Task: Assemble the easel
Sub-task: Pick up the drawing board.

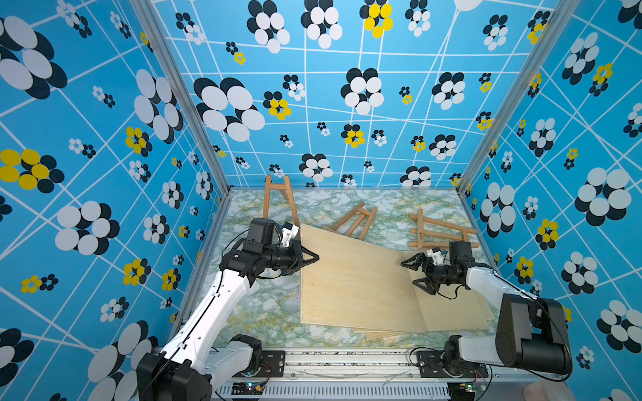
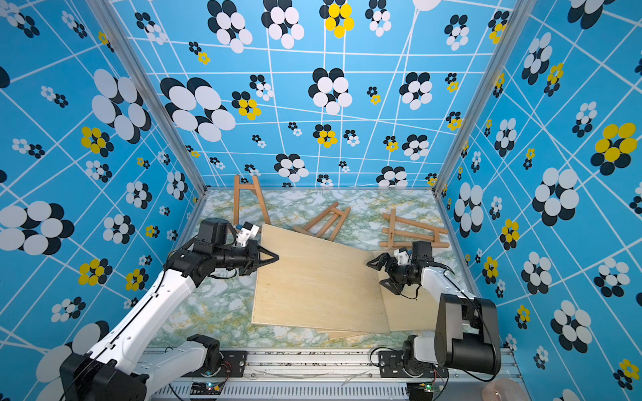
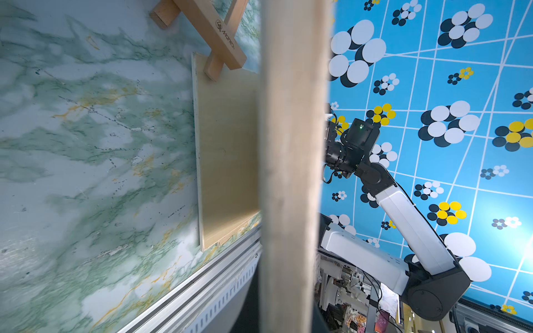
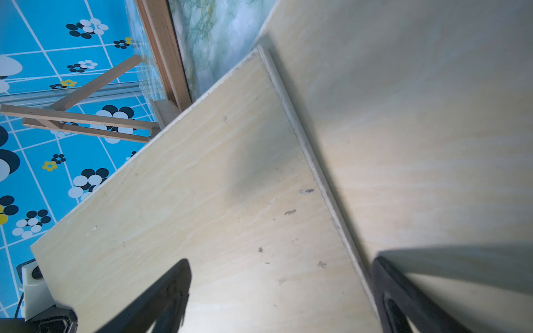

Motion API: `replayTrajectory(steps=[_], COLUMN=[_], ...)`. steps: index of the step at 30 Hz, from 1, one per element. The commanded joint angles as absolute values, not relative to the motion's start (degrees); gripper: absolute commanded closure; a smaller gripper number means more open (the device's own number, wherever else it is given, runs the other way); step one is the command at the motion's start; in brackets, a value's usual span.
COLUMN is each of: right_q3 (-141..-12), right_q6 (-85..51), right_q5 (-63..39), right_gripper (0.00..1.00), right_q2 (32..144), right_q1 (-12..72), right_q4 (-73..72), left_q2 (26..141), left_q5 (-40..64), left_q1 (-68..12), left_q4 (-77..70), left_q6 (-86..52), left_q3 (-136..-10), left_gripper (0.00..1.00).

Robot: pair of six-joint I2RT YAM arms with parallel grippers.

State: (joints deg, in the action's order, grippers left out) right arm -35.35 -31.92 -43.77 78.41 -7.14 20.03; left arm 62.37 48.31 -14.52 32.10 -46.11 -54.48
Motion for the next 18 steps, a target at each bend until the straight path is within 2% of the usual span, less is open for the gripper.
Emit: replayTrajectory(steps=[1,7,10,18], right_q3=[-36.71,-37.94,-35.07,-35.82], right_q6=[-29.71,-26.84,-28.77,-29.33], right_q5=[-42.22,-39.25,-38.72,-51.05], right_gripper=[0.01,0.01,0.01,0.01], right_q2=[75.67,68.58,65.87,77.78], right_q1=[-6.83,-7.29,-7.30,-7.43], right_q4=[22.99,20.81,14.53,5.43], left_q2=[61.79,58.16,55.48,54.87], left_q5=[52.64,54.49,54.95,55.27], left_q1=[-12.41,-8.35,-7.37,-4.15], left_q4=[31.50,31.73,31.37,34.72], left_q6=[-41.53,-34.08,-29.06,-15.27], left_q3=[-57.80,-58.00,-57.91,-57.32], left_gripper=[1.00,1.00,1.00,1.00])
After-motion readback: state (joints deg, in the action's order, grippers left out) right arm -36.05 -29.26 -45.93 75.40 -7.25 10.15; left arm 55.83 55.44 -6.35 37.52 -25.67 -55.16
